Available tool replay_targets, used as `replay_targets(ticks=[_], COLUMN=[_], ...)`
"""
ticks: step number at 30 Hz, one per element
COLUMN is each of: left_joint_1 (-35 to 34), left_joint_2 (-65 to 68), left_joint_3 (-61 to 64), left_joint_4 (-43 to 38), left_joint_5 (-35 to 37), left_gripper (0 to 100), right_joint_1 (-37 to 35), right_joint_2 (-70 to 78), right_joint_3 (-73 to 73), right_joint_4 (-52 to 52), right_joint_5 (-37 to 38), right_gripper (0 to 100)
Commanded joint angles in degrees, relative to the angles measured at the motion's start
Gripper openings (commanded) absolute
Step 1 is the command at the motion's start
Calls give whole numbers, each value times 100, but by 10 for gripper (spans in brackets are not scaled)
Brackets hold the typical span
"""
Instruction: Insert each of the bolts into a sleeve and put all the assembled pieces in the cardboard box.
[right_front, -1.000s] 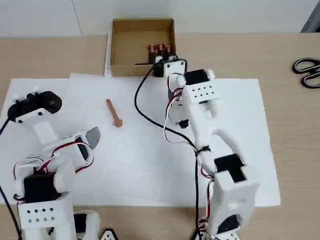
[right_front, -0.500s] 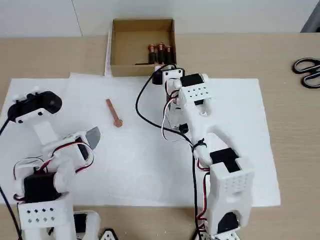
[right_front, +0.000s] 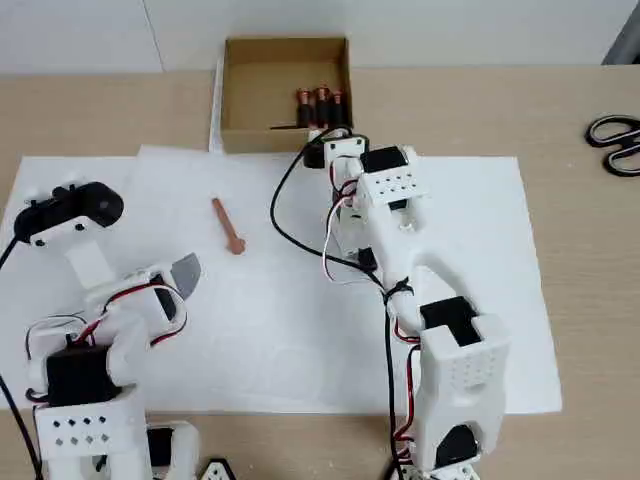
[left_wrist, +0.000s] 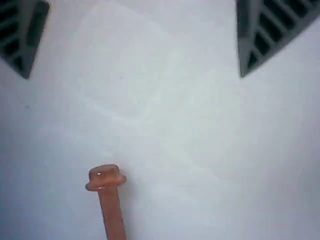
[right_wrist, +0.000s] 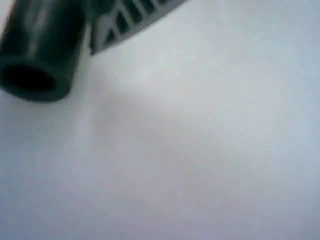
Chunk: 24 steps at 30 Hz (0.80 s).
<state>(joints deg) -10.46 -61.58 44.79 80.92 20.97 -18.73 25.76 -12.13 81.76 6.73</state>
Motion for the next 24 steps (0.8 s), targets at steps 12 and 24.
replay_targets(ticks=[12, 24], left_joint_1=[9, 9], left_joint_2=[-44, -44], left_joint_3=[-66, -66], left_joint_4=[-97, -97], left_joint_5=[-26, -26], left_gripper=[251, 251], right_joint_1=[-215, -277], right_joint_2=[488, 567], right_joint_3=[-26, -53], right_joint_4=[-22, -22], right_joint_5=[18, 35], right_gripper=[187, 3])
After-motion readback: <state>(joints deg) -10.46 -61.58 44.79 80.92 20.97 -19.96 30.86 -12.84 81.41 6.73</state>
